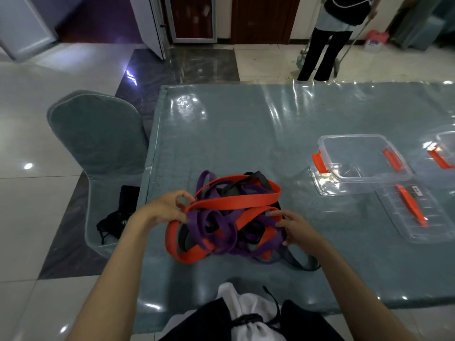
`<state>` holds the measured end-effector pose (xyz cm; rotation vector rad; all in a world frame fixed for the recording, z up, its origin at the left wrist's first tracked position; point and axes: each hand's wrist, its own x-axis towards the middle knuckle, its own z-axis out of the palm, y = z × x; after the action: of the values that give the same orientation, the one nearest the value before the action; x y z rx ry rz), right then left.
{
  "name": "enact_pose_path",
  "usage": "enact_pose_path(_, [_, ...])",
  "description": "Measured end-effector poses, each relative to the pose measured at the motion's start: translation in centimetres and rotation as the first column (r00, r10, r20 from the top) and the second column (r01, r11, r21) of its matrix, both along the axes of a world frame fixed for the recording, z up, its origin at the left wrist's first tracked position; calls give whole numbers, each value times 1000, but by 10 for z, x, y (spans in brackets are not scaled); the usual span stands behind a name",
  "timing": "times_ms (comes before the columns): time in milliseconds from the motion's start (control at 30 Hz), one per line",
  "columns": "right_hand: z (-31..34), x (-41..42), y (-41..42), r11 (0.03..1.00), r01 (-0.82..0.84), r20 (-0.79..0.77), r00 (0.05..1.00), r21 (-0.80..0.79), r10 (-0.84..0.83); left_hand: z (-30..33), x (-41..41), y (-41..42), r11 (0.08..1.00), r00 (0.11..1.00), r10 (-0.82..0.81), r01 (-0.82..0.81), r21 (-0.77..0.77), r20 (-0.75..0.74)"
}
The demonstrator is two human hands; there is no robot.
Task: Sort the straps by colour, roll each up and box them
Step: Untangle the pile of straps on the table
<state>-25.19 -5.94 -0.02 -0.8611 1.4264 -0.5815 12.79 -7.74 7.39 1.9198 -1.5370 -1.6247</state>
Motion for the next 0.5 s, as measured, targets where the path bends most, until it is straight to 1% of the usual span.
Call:
enact_pose_path(67, [0, 4, -4, 996, 89, 87, 992, 15, -90, 8, 11, 1, 976, 976, -195, 183, 122, 96])
enact_pose_path(100, [0, 5, -6, 992, 128, 116, 985, 15, -129, 11, 16, 2, 967, 965, -228, 208, 149, 133])
enact_pose_path(133, [0, 4, -8, 988, 155, 138, 978, 12, -156, 11, 18, 2, 973, 970, -198, 178, 146, 138])
enact_pose_path(200, [0, 3, -12, 982, 188, 176, 967, 6, -186, 10, 22, 3, 995, 997, -38, 31, 97, 73])
enact_pose_path(267, [0, 3, -14, 978, 209, 208, 956, 15, -208, 7, 24, 3, 996, 996, 83, -84, 35, 25])
enact_pose_path(367, [3, 4, -14, 978, 206, 223, 952, 34, -209, 3, 25, 5, 984, 982, 174, -171, -43, 69])
enact_pose_path(433, [4, 5, -14, 975, 216, 258, 940, 48, -221, 3, 23, 8, 970, 966, 241, -240, -23, 96])
enact_pose_path(500, [6, 6, -14, 967, 245, 302, 919, 71, -255, 5, 21, 11, 956, 961, 265, -273, 105, 83])
